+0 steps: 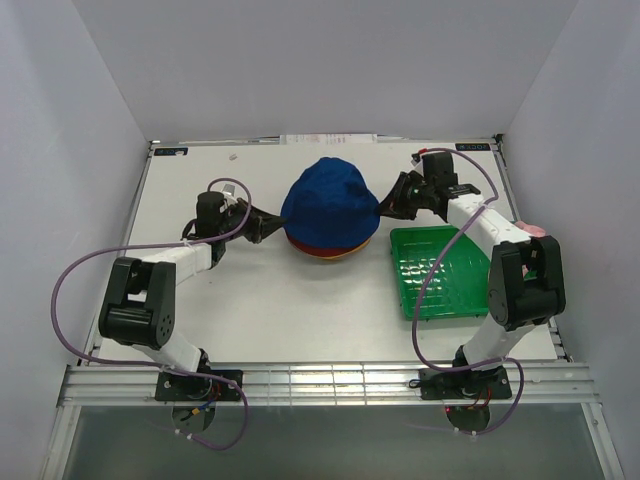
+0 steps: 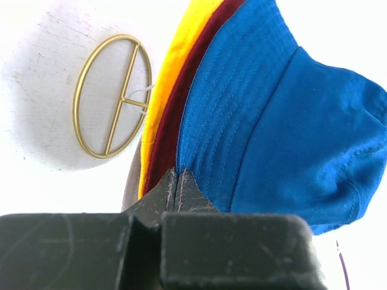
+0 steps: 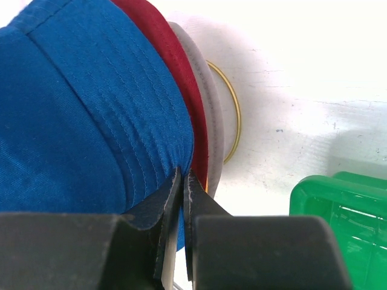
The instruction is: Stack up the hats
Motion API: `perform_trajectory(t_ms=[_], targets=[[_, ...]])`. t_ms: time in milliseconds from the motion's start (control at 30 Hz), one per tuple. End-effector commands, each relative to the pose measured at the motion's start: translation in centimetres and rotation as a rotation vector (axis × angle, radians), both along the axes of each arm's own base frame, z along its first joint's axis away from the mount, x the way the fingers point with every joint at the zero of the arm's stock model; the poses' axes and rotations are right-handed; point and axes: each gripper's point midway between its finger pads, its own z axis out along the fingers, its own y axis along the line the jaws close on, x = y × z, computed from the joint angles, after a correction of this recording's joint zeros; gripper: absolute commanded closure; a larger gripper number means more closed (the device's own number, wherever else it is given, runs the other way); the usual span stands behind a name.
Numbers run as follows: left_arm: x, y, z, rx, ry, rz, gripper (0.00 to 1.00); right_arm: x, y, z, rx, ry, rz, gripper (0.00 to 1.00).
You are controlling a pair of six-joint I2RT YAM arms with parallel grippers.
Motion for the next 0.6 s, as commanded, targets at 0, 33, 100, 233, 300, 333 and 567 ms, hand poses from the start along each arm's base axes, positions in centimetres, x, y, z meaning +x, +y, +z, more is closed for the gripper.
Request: perform_trajectory(t_ms=[0, 33, 100, 233, 300, 333, 567], targets=[[-0.7, 1.3, -4.1, 0.083, 0.089, 0.037, 1.00, -1.1, -2.4, -4.5, -0.155, 0.080, -0.028, 0.92], [-0.8, 1.3, -4.4, 0.087, 0.092, 0.035, 1.00, -1.1, -2.5, -4.7, -0.169, 0.080, -0.032, 0.92], [-0.8, 1.4, -4.9, 0.095, 0.101, 0.036, 1.00, -1.4, -2.6, -5.2, -0.188, 0.084, -0.024, 0.92], [-1.0, 1.5, -5.9, 0.108, 0.117, 0.036, 1.00, -1.6, -2.6, -6.4, -0.229, 0.102, -0.018, 0.92], [-1.0, 1.6, -6.2, 0.118, 0.118, 0.033, 1.00, -1.8, -2.6, -7.0, -0.246, 0.114, -0.012, 0.92], [-1.0, 1.6, -6.3, 0.121, 0.117, 0.034, 1.00, -1.8, -2.6, -7.2, -0.255, 0.116, -0.010, 0.92], [-1.5, 2.0, -8.2, 0.149, 0.150, 0.031, 1.00, -2.4, -2.9, -8.8, -0.307, 0.143, 0.000, 0.92]])
